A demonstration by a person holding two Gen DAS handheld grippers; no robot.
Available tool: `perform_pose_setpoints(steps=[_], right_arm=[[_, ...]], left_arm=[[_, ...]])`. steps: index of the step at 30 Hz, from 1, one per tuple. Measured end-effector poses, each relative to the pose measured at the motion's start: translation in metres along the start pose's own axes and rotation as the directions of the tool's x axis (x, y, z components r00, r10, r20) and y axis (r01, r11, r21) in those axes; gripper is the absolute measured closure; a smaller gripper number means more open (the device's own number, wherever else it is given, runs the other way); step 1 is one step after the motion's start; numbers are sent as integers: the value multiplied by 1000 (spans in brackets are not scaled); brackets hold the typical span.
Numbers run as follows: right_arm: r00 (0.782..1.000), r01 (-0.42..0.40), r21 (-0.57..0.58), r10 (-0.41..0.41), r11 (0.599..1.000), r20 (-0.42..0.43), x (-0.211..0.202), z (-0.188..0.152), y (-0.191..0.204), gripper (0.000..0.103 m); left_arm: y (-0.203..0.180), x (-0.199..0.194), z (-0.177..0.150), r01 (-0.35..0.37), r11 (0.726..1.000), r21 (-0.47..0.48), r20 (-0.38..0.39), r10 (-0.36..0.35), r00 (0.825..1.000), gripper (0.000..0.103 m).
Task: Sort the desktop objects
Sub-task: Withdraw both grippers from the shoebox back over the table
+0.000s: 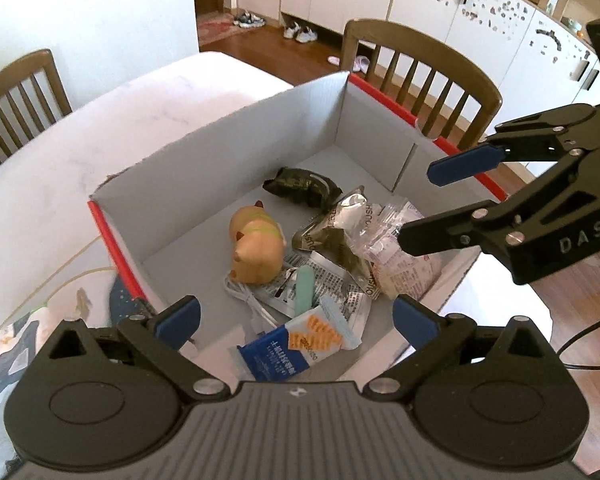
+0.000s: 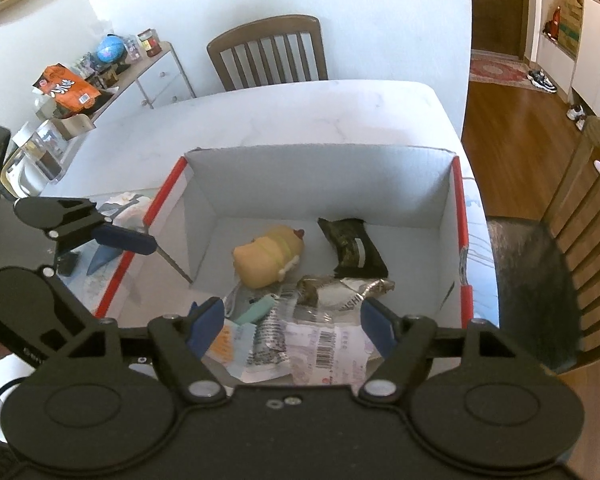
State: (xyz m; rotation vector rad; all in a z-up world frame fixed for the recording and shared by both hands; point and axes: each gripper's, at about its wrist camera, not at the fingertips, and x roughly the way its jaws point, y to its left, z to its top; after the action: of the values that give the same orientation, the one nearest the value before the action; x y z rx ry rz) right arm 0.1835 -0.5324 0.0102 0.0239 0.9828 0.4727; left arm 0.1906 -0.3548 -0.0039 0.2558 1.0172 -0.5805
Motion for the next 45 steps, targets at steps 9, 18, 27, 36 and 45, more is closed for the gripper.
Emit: perform_pose_setpoints(steps=[9,18,27,36,45], right_arm=[[1000,-24,-42,24,999,8,0,4,31,26],[1000,-28,-68,29,997,12,5,9,73,23],[1000,-15,-75,15,997,7,23,16,125,20],[1000,-20,-148,20,989,-3,53,29,190,18],[999,-39,-245,33,969,-30,88,51,240,18]], left_arm=[[4,-31,-23,-11,999,-35,54,13,998,0],[29,-52,-51,0,997,-76,87,6,996,0],[65,-73,-83,10,997,-81,98,-2,995,0],[118,-95,-115,-37,991,-128,116,52,992,0],[169,-104,-146,-109,976,-186,109,130,985,0]])
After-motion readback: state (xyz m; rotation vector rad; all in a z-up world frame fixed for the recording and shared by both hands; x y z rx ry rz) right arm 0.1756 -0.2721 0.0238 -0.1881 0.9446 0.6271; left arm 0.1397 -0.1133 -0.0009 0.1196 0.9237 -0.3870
